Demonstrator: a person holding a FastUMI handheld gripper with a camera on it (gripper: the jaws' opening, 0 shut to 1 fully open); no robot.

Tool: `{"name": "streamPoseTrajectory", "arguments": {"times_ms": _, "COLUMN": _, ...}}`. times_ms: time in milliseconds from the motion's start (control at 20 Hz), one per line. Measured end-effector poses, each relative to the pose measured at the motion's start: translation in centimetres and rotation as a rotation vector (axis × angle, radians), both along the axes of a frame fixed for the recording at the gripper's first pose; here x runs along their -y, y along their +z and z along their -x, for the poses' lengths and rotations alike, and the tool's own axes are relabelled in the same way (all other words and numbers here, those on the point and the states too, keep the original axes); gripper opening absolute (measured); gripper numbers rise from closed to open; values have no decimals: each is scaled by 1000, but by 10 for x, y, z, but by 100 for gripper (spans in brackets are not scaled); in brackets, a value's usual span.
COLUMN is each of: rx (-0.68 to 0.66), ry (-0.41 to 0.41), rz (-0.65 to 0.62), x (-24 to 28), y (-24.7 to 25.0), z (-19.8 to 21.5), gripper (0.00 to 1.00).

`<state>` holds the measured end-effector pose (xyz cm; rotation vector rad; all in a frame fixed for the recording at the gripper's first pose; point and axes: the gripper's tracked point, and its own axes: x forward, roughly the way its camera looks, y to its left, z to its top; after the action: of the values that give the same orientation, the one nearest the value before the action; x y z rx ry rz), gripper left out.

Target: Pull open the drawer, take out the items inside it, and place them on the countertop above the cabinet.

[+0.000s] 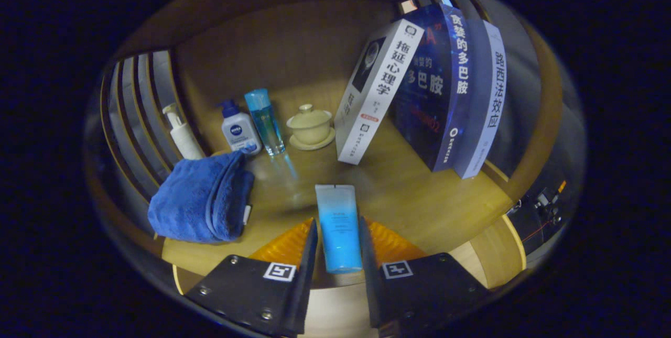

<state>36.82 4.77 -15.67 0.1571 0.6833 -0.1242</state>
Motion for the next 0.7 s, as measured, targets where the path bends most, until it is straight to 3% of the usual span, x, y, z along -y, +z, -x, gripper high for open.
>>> {"name": "streamPoseTrajectory", "arguments": {"times_ms": 150, "rx": 73, "ry": 9, "rz": -17, "x": -1, "y": 21, "z": 5, "gripper": 58}}
{"name": "streamPoseTrajectory", "arguments": {"times_ms": 400, "rx": 250, "ry": 19, "rz": 20, "x": 1, "y": 69, "z": 39, "gripper": 59}}
{"name": "streamPoseTrajectory", "arguments": {"times_ms": 700, "rx": 439, "ry": 0, "rz": 73, "x": 5, "y": 111, "z": 121, "gripper": 60}}
